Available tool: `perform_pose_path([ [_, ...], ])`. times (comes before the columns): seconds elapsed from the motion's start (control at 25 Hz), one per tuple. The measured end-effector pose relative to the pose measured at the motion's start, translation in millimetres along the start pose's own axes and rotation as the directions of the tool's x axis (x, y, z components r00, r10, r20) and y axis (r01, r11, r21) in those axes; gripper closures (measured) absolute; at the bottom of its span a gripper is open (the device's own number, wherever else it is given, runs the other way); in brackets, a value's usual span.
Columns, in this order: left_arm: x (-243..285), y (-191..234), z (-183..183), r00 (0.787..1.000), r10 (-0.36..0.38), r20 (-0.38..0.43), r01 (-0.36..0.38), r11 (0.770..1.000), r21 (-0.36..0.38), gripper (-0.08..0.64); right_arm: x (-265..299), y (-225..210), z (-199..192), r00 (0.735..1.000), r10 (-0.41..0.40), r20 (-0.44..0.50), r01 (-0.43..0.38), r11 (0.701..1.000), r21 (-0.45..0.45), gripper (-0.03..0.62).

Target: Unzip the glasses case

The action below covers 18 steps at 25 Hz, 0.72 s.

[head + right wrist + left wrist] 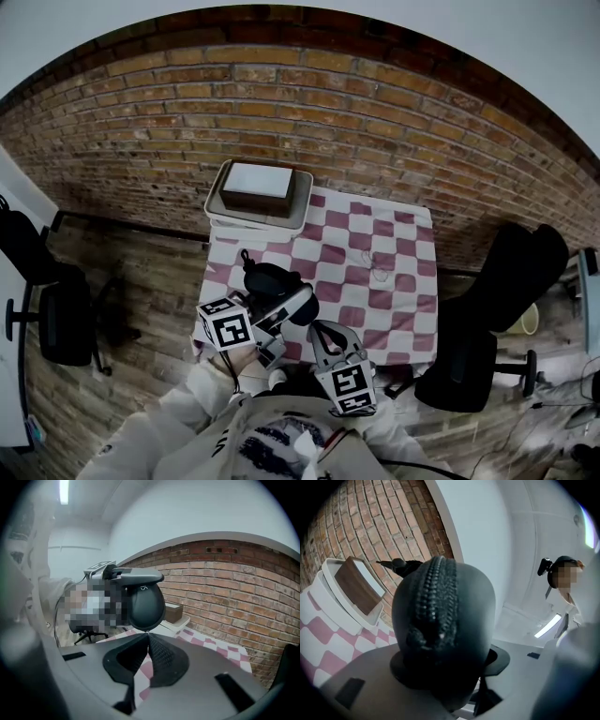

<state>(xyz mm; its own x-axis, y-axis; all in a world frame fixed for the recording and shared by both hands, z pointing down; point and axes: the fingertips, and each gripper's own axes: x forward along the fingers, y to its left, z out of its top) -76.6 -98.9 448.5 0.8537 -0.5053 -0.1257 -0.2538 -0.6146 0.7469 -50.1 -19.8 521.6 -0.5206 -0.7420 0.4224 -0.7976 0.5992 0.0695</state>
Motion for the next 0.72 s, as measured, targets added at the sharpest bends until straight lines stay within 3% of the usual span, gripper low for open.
perform_pose_path([
  [0.24, -9, -1, -3, 1.0, -0.002, -0.011, 0.002, 1.0, 0.025, 0.307, 1, 5, -2, 1.0, 0.002, -0.01, -0.002, 1.0, -0.026, 0.575],
  [0.48, -10, -5, -8, 0.997, -0.002, -0.072, 0.008, 0.997, 0.081, 0.308, 2, 5, -3, 1.0, 0.007, -0.02, -0.008, 0.997, -0.079, 0.575],
  [0.72, -9, -2, -15, 0.993, -0.01, -0.115, 0.018, 0.998, 0.068, 0.308, 3, 4, -9, 1.0, 0.001, -0.031, -0.005, 0.993, -0.116, 0.575],
])
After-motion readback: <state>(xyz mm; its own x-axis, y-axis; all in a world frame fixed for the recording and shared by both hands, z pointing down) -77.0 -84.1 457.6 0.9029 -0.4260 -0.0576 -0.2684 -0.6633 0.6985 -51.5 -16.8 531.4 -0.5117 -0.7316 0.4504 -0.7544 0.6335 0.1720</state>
